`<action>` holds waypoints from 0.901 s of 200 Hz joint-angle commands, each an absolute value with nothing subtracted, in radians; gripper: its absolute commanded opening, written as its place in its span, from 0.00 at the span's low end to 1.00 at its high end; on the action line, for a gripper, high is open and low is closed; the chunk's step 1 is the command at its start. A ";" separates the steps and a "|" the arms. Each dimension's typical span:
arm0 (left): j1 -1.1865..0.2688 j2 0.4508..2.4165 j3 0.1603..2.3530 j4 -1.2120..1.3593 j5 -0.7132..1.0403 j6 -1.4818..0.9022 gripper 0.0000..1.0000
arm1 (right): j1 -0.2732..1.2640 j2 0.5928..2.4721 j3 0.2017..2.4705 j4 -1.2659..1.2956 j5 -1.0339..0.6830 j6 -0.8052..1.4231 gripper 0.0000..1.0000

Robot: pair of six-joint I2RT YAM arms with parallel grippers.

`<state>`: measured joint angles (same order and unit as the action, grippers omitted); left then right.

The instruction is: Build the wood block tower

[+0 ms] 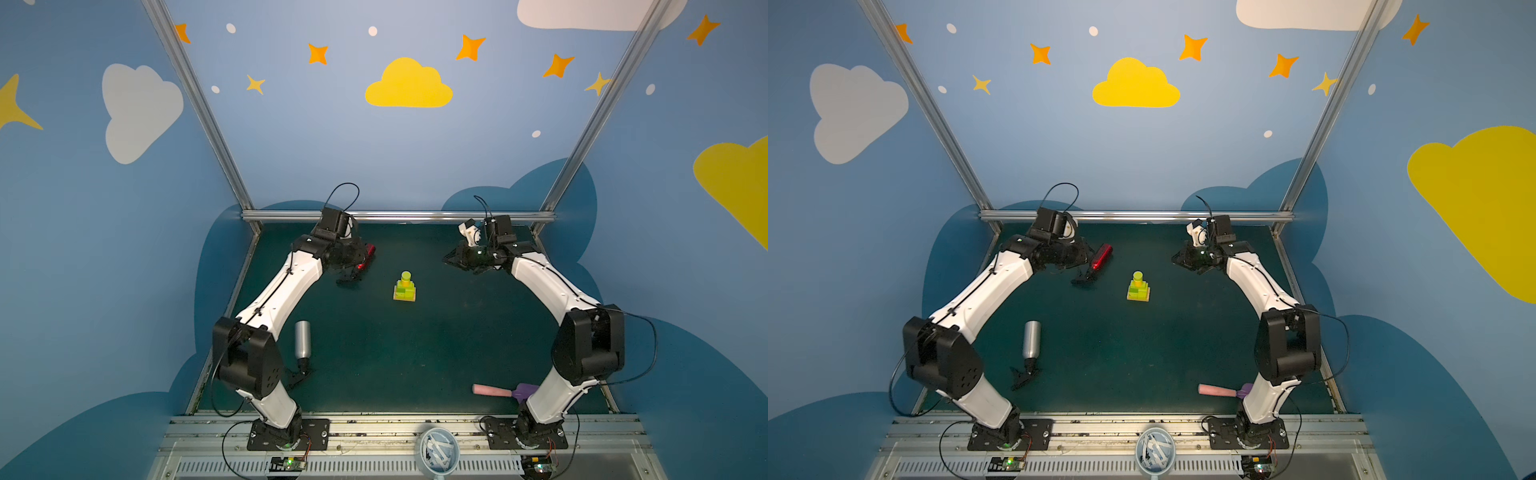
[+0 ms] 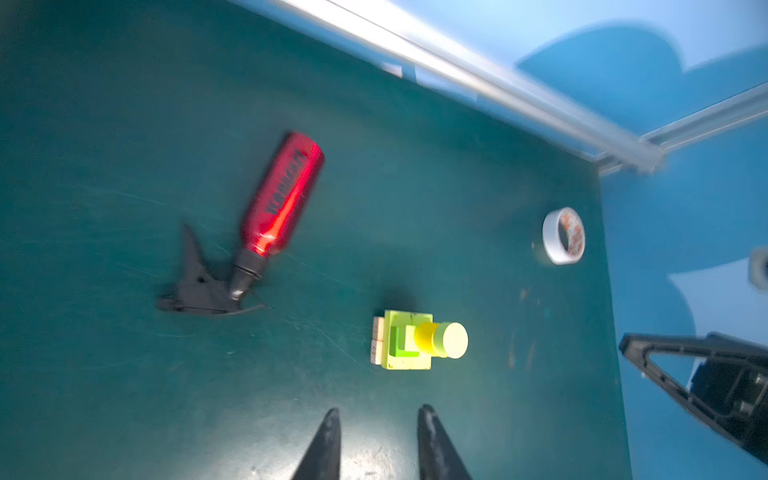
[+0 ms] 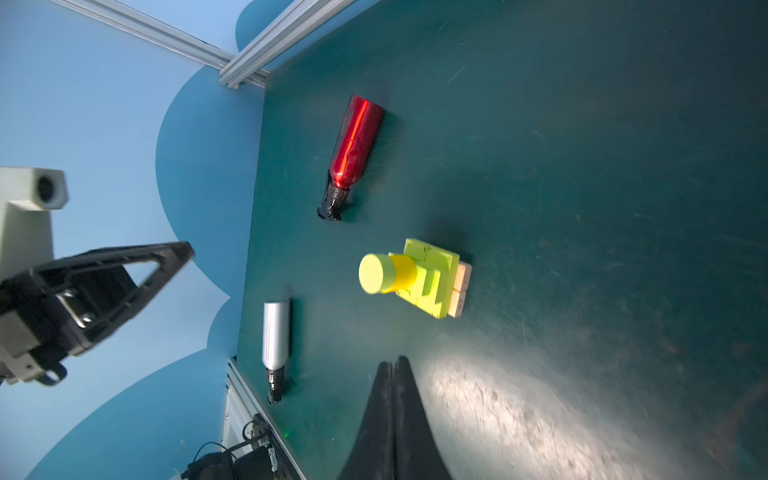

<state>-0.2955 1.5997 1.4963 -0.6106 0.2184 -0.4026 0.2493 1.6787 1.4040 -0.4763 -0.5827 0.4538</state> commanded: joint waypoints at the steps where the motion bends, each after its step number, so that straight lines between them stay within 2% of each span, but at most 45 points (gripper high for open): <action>1: -0.273 1.490 1.405 -0.566 0.132 -0.362 0.38 | 0.223 1.566 1.335 -0.508 -0.515 0.411 0.19; 9: -0.268 1.439 1.362 -0.543 0.099 -0.349 0.43 | 0.216 1.519 1.306 -0.505 -0.488 0.404 0.34; 33: -0.255 1.274 1.205 -0.459 0.005 -0.310 0.65 | 0.183 1.384 1.224 -0.506 -0.432 0.378 0.61; 51: -0.245 1.157 1.069 -0.386 -0.069 -0.294 0.76 | 0.152 1.296 1.165 -0.505 -0.389 0.352 0.73; 75: -0.241 1.029 0.927 -0.329 -0.170 -0.270 1.00 | 0.111 1.190 1.067 -0.485 -0.263 0.332 0.85; 86: -0.240 0.986 0.859 -0.302 -0.241 -0.270 1.00 | 0.094 1.143 1.000 -0.440 -0.202 0.315 0.89; 117: -0.234 0.903 0.650 -0.131 -0.490 -0.311 1.00 | 0.071 1.023 0.783 -0.227 -0.003 0.277 0.93; 151: -0.211 0.917 0.464 0.102 -0.564 -0.264 1.00 | 0.061 0.978 0.533 0.132 0.160 0.231 0.94; 180: -0.194 1.000 0.398 0.226 -0.564 -0.170 1.00 | 0.054 1.081 0.452 0.306 0.190 0.181 0.94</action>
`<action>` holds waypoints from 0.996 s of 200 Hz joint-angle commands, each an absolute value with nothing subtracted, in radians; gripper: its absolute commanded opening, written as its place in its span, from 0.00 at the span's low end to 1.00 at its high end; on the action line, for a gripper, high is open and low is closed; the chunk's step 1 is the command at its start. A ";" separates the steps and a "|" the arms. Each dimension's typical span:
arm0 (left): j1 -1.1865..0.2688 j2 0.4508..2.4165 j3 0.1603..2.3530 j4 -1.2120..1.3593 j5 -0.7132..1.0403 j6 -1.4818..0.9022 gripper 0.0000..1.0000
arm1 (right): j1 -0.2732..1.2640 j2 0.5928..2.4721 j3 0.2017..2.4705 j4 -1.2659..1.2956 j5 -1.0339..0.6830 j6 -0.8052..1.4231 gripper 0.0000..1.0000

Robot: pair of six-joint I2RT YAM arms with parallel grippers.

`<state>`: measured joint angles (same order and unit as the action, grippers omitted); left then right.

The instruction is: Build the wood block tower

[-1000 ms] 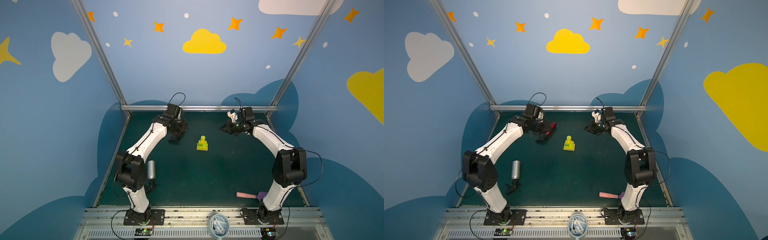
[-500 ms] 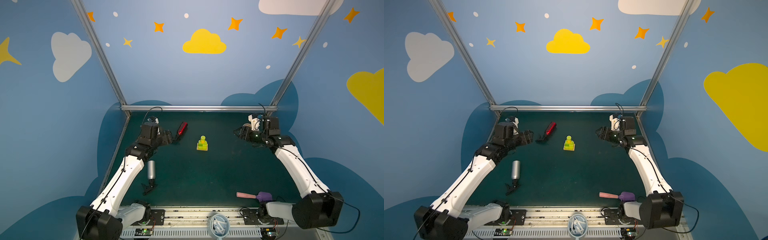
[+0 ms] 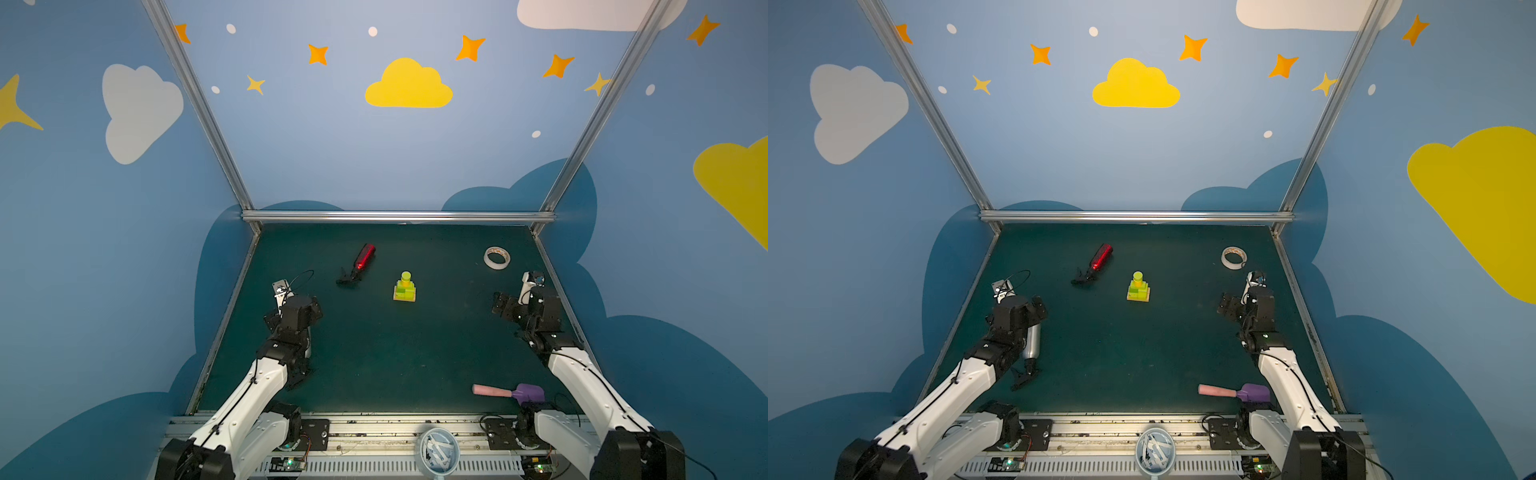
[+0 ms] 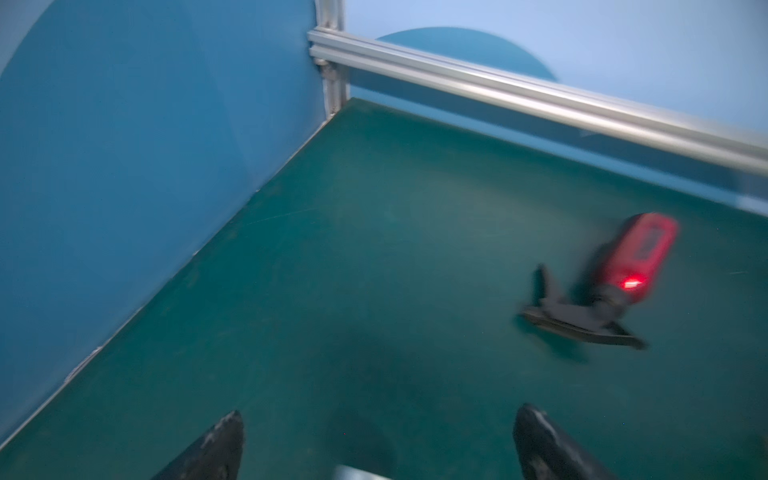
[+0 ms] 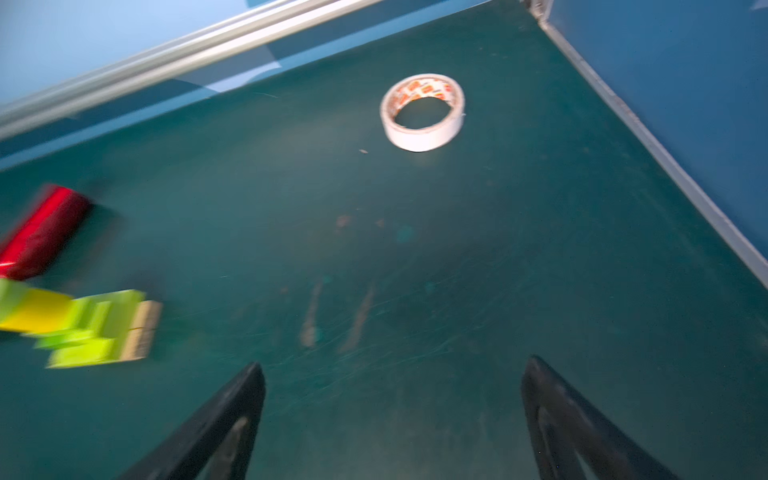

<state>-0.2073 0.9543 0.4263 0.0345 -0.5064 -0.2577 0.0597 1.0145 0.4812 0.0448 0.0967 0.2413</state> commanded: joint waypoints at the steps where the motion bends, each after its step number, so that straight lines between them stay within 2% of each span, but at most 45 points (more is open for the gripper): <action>1: -0.193 1.002 0.396 0.229 -0.564 -0.167 1.00 | 0.055 1.086 0.452 0.308 0.189 0.179 0.94; 49: -0.138 1.154 0.303 0.515 -0.450 -0.084 1.00 | 0.051 1.322 0.414 0.564 0.207 0.125 0.94; 70: -0.120 1.186 0.314 0.542 -0.383 -0.057 1.00 | 0.051 1.352 0.427 0.581 0.199 0.094 0.94; 105: -0.084 1.269 0.340 0.624 -0.252 -0.040 1.00 | 0.043 1.445 0.342 0.864 0.202 0.082 0.94; 147: -0.065 1.421 0.339 0.809 -0.142 0.006 1.00 | 0.046 1.536 0.366 0.911 0.113 0.034 0.94; 166: -0.051 1.521 0.341 0.898 -0.118 0.004 1.00 | 0.045 1.517 0.385 0.834 0.082 0.026 0.94; 199: 0.001 1.530 0.423 0.747 -0.120 -0.066 1.00 | 0.046 1.523 0.393 0.833 0.053 0.014 0.94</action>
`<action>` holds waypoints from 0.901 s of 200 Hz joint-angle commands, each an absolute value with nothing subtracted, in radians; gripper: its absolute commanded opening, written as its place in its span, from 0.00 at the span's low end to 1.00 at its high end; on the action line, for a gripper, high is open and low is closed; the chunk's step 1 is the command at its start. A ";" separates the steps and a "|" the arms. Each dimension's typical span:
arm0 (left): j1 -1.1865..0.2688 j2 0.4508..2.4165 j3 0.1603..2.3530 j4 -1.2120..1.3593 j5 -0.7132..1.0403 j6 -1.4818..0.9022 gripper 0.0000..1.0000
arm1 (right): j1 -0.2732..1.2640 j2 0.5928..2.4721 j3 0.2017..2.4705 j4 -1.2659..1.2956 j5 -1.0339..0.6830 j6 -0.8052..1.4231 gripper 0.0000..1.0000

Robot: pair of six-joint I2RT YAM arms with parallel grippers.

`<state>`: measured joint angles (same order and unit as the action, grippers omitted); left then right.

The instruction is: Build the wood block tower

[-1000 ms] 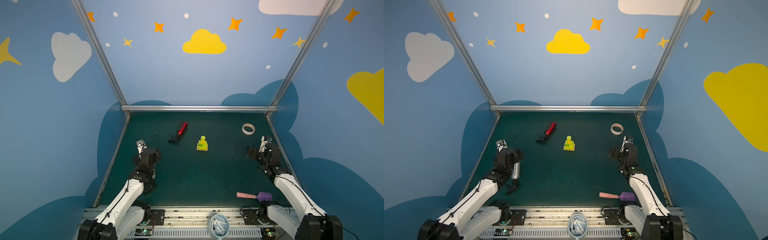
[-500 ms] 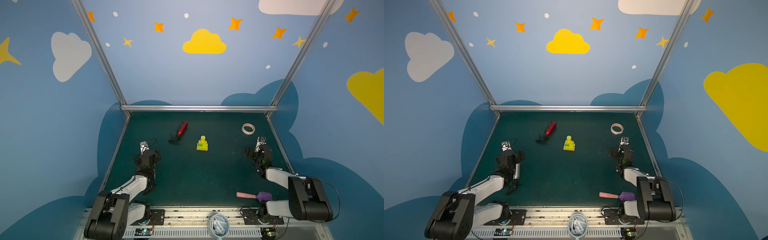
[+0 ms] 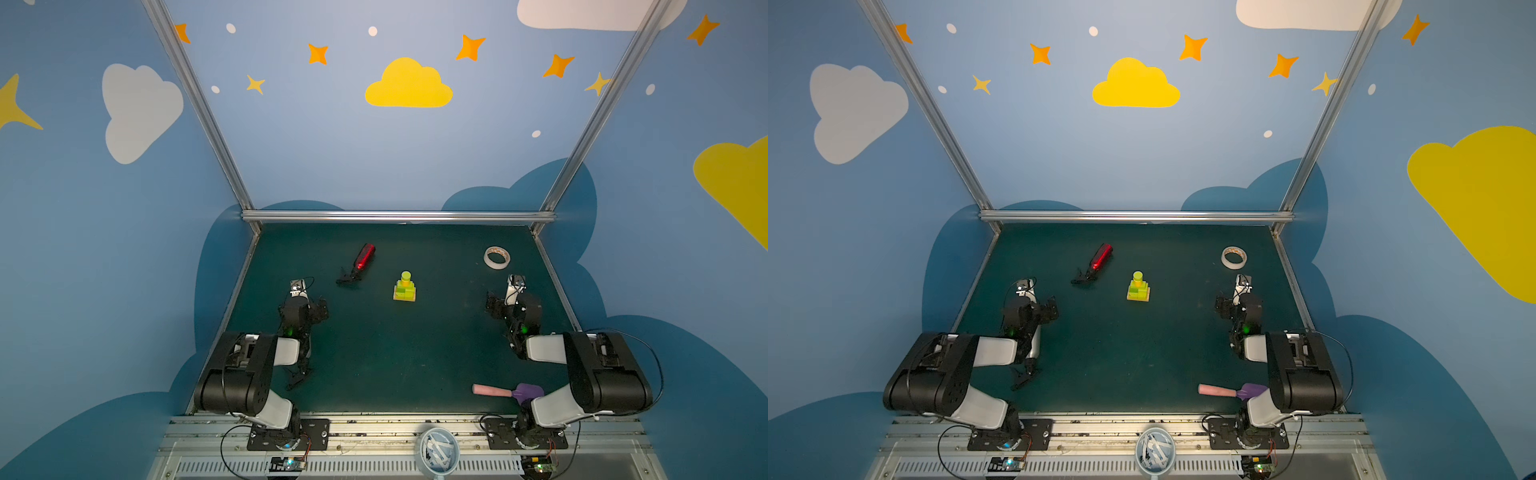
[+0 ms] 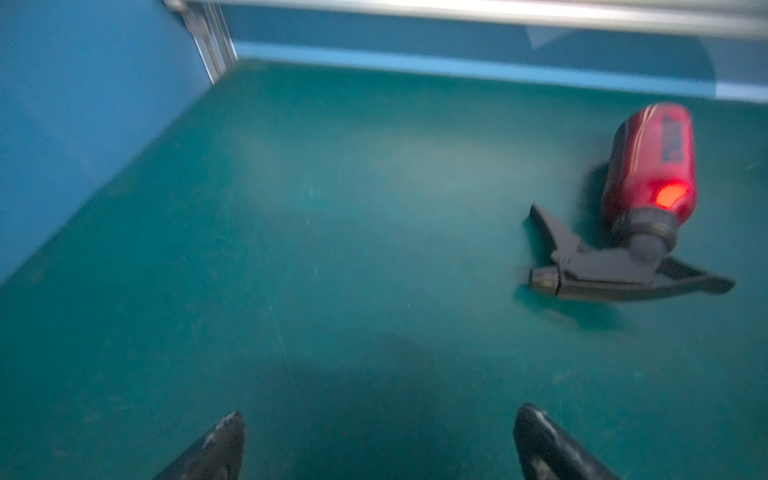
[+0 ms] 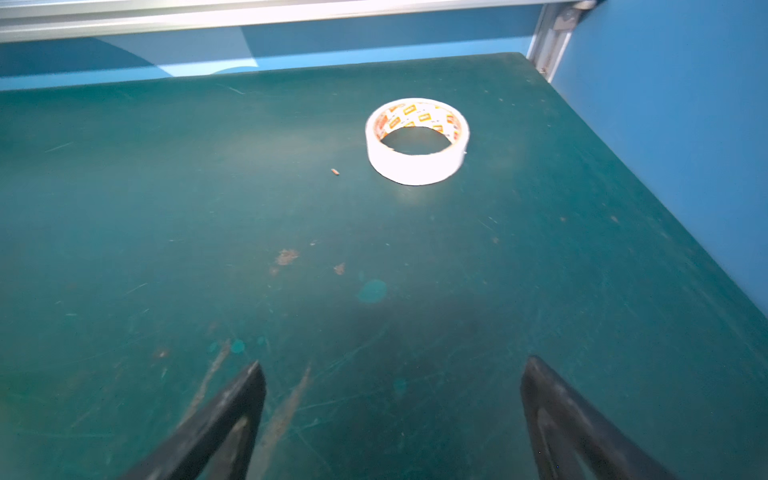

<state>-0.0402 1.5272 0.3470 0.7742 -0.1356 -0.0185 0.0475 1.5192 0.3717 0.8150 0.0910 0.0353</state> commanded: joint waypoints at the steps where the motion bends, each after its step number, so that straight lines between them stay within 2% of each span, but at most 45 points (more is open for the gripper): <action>1: 0.005 1.530 0.423 0.744 -0.113 -0.067 1.00 | 0.047 1.523 0.394 0.830 0.053 0.014 0.94; 180: 0.018 1.525 0.418 0.752 -0.090 -0.073 1.00 | 0.044 1.520 0.397 0.820 0.050 0.012 0.94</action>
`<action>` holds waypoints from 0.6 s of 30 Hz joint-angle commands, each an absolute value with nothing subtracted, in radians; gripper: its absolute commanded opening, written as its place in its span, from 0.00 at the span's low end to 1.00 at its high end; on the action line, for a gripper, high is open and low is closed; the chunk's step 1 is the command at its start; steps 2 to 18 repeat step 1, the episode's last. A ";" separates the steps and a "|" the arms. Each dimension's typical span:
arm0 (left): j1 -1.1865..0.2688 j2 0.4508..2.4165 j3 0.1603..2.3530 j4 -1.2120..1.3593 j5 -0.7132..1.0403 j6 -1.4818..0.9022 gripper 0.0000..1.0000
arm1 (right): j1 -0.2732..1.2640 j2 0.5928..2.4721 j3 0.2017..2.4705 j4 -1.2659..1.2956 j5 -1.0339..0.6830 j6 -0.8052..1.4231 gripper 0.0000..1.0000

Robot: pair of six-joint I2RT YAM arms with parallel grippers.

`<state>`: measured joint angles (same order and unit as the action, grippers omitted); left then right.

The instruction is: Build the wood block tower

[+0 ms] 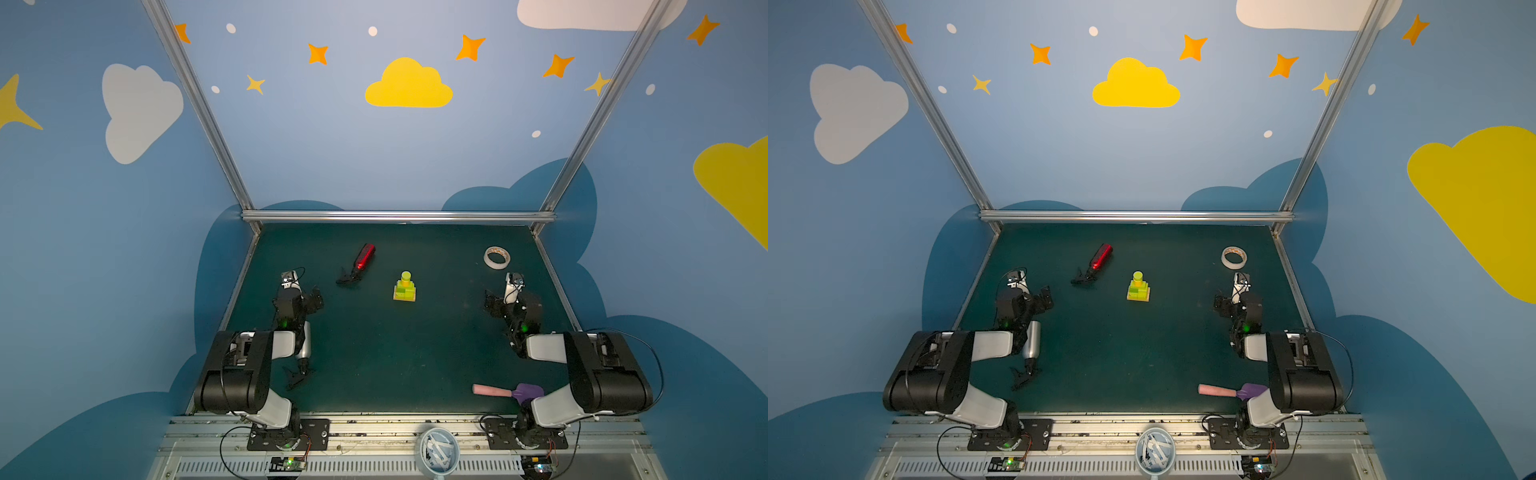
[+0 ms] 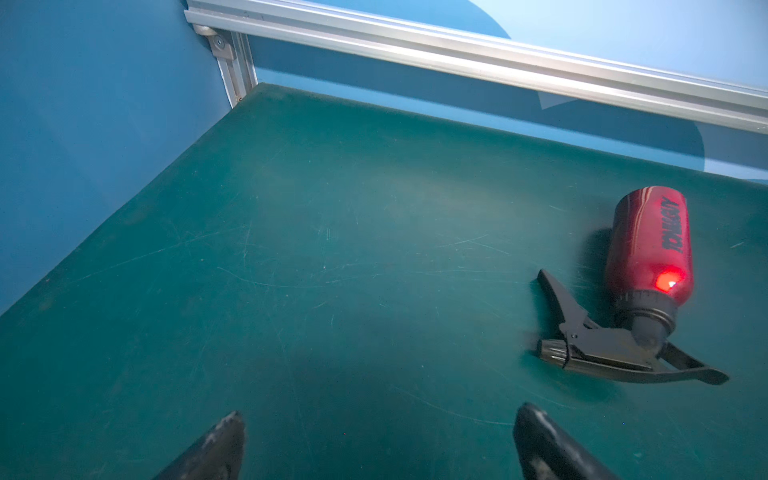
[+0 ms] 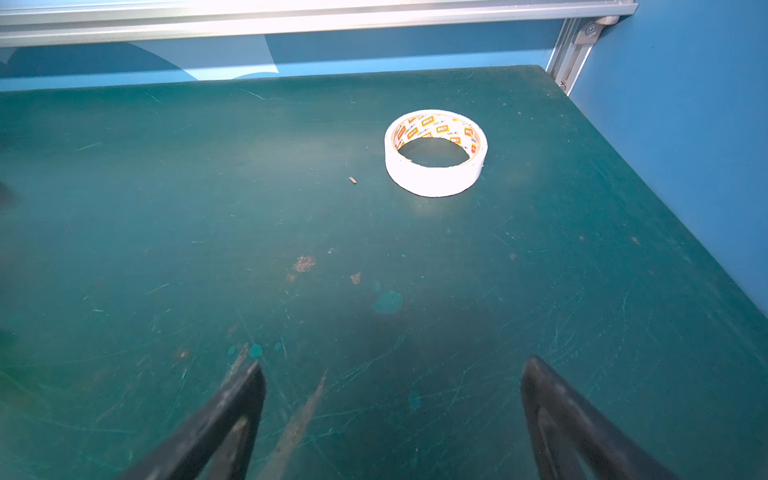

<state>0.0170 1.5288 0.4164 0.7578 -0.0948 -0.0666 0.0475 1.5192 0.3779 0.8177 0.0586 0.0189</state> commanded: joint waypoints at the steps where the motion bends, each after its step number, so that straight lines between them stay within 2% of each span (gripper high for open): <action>1: 0.018 1.526 0.419 0.752 -0.089 -0.073 1.00 | 0.044 1.519 0.395 0.821 0.050 0.012 0.94; 18: 0.018 1.526 0.419 0.752 -0.089 -0.073 1.00 | 0.044 1.519 0.395 0.821 0.050 0.012 0.94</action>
